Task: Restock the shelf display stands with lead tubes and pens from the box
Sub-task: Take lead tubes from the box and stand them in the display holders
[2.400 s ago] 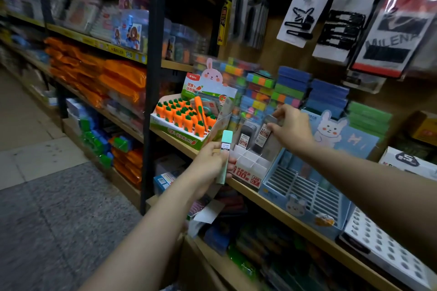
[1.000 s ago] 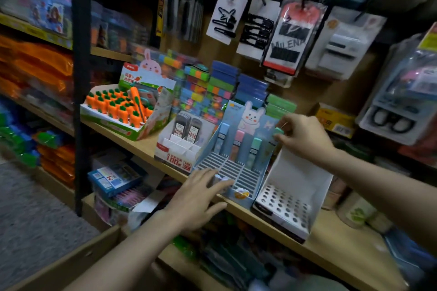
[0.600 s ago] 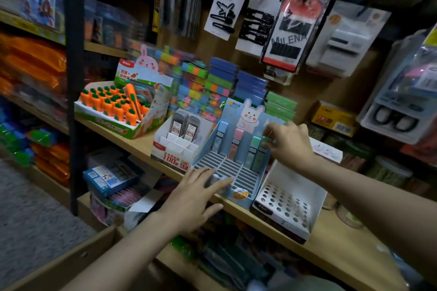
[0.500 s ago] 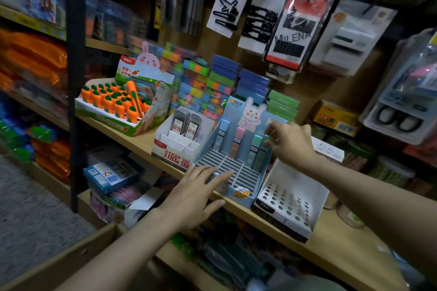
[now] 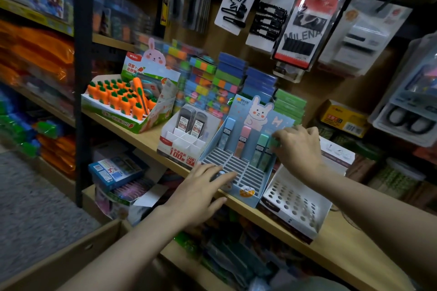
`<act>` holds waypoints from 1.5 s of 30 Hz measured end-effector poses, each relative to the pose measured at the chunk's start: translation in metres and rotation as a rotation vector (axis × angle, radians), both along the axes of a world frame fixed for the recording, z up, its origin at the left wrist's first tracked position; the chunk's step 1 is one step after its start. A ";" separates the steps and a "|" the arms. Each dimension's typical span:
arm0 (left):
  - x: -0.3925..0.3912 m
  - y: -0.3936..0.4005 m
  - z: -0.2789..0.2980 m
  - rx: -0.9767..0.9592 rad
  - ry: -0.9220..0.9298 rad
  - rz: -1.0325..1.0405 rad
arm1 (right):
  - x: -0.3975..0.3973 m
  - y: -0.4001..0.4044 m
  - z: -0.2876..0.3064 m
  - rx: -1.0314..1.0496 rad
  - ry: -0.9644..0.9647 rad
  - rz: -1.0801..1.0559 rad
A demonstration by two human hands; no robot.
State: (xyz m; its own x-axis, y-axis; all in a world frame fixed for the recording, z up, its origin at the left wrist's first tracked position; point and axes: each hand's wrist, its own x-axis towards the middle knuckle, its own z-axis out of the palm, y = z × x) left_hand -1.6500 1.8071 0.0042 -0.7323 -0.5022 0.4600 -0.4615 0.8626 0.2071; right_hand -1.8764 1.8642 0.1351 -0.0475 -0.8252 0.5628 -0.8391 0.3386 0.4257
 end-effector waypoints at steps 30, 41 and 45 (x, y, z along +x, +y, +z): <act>0.193 0.131 -0.228 1.279 0.190 1.056 | 0.225 0.051 -0.304 1.110 -1.091 0.201; 0.153 0.145 -0.307 1.244 0.092 1.095 | 0.221 0.062 -0.422 1.073 -0.893 0.067; 0.143 0.145 -0.316 1.092 0.016 1.154 | 0.222 0.061 -0.441 1.086 -0.701 0.157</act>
